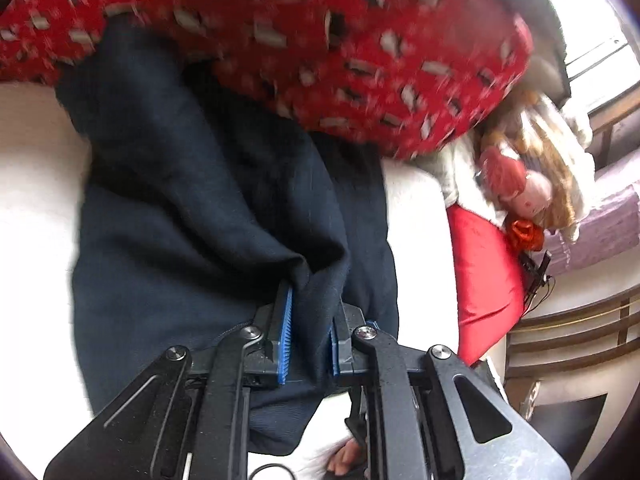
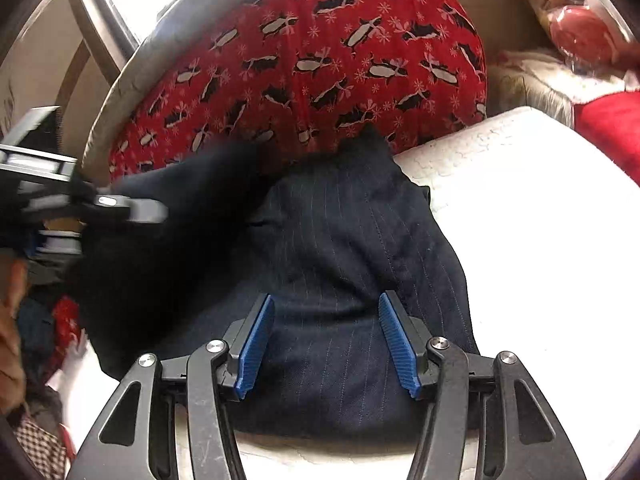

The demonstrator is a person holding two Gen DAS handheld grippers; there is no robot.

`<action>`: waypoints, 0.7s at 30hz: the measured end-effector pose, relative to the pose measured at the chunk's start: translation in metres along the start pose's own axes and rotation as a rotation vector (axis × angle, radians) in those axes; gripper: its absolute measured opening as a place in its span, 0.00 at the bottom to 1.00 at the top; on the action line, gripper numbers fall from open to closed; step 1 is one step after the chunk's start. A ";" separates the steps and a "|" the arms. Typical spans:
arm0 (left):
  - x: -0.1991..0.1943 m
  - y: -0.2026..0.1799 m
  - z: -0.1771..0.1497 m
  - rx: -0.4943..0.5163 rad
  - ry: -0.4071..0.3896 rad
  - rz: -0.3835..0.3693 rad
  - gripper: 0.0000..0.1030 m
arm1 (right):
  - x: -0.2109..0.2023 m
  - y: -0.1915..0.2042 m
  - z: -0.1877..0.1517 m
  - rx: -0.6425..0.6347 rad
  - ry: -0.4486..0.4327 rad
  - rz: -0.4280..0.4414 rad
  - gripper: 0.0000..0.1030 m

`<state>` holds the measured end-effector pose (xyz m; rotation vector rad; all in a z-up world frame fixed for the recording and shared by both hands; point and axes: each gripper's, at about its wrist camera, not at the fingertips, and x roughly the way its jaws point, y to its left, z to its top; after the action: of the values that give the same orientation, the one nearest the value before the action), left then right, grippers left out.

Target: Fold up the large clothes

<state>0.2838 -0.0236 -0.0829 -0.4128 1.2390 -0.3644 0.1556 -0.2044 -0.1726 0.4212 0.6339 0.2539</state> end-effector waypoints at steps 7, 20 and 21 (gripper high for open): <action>-0.005 0.008 -0.018 -0.030 0.062 -0.081 0.24 | -0.001 0.000 -0.001 0.007 -0.002 0.019 0.57; -0.052 0.139 -0.033 -0.238 -0.036 -0.024 0.54 | -0.004 0.024 0.054 0.156 0.088 0.174 0.73; -0.043 0.141 -0.039 -0.235 -0.018 -0.028 0.54 | 0.006 0.036 0.062 0.133 0.118 0.183 0.74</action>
<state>0.2398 0.1159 -0.1270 -0.6339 1.2637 -0.2392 0.1949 -0.1896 -0.1141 0.5971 0.7309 0.4142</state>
